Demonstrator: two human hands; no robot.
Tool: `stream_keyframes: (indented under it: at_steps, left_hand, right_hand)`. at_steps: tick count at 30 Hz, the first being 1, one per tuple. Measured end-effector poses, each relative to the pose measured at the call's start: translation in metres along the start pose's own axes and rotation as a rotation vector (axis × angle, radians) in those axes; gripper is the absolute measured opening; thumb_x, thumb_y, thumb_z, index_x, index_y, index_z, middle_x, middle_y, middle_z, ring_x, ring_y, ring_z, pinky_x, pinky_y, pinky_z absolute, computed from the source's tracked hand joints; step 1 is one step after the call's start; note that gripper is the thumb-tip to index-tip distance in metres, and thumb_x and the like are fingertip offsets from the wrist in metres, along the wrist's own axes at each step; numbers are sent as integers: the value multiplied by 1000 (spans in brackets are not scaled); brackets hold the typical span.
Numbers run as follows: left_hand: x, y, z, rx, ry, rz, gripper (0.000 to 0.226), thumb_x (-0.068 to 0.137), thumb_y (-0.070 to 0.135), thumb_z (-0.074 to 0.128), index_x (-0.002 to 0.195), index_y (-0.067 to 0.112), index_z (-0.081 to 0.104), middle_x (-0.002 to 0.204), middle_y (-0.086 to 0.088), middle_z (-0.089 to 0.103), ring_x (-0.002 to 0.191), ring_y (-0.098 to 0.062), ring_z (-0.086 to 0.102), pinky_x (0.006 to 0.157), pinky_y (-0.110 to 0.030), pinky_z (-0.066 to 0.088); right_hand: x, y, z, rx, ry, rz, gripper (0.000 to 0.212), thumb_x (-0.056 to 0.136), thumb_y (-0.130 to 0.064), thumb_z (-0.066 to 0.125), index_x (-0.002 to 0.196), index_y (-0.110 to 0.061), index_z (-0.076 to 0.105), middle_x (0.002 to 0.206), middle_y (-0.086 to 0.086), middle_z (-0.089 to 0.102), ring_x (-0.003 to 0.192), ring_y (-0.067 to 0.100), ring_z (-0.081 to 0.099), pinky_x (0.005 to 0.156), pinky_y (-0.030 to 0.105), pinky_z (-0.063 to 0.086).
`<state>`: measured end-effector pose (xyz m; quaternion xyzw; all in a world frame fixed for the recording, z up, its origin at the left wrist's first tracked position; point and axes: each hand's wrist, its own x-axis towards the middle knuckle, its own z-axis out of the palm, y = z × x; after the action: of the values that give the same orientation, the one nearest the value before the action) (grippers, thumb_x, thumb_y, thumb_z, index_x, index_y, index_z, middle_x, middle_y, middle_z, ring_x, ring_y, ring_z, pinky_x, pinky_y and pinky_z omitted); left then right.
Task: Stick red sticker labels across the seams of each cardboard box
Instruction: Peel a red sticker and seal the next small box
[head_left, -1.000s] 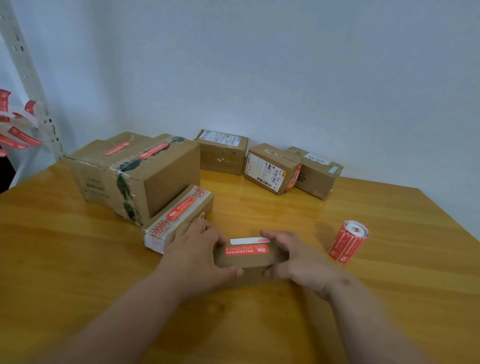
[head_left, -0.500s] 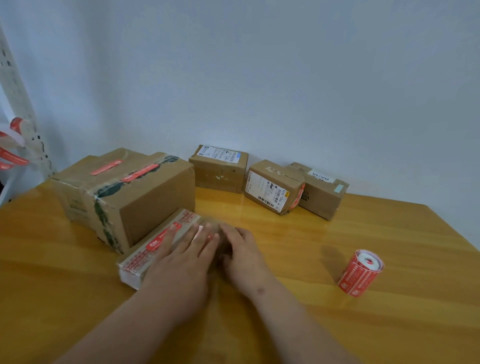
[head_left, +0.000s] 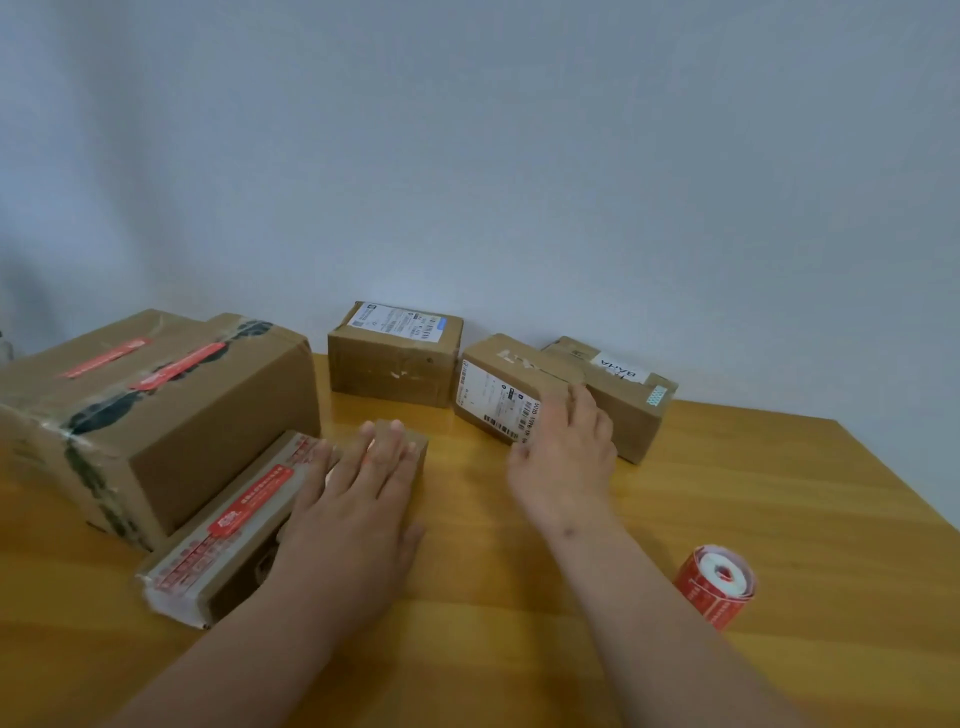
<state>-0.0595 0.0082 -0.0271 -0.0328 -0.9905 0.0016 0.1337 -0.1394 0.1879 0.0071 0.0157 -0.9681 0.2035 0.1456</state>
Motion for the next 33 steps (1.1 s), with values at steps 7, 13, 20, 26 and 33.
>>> stream_keyframes:
  at_steps: [7, 13, 20, 26, 33]
  left_hand:
    - [11, 14, -2, -10, -36, 58, 69, 84, 50, 47, 146, 20, 41, 158, -4, 29, 148, -26, 17, 114, -50, 4]
    - [21, 20, -4, -94, 57, 22, 67, 90, 49, 44, 151, 31, 25, 163, 1, 11, 150, -20, -1, 115, -46, -11]
    - [17, 23, -5, -183, 20, 0, 64, 91, 48, 49, 150, 37, 26, 162, 7, 14, 150, -14, -2, 115, -41, -19]
    - [13, 30, -23, -260, 82, -36, 77, 93, 50, 48, 151, 40, -3, 162, 13, -11, 141, -5, -25, 118, -45, -17]
    - [-6, 53, -68, -206, 8, 198, 114, 71, 77, 55, 143, 45, -27, 157, 14, -29, 142, -10, -33, 116, -52, -18]
  right_hand:
    - [51, 7, 6, -195, -196, -23, 76, 91, -24, 50, 154, -17, 9, 164, 3, 2, 150, 25, -7, 120, 51, -2]
    - [49, 10, 5, -284, 74, -115, 65, 72, -59, 63, 128, -30, 47, 134, 7, 39, 130, 34, 29, 113, 50, 16]
    - [50, 12, 8, -101, -29, -82, 69, 67, -47, 66, 129, -34, 38, 128, 5, 42, 120, 29, 42, 104, 45, 24]
    - [9, 14, -36, 164, -119, -53, 86, 62, -44, 74, 134, -34, 28, 130, -3, 40, 121, 22, 42, 104, 42, 33]
    - [-57, 27, -115, 20, -516, -273, 100, 58, -43, 80, 131, -48, 13, 118, -13, 38, 114, 13, 34, 99, 31, 30]
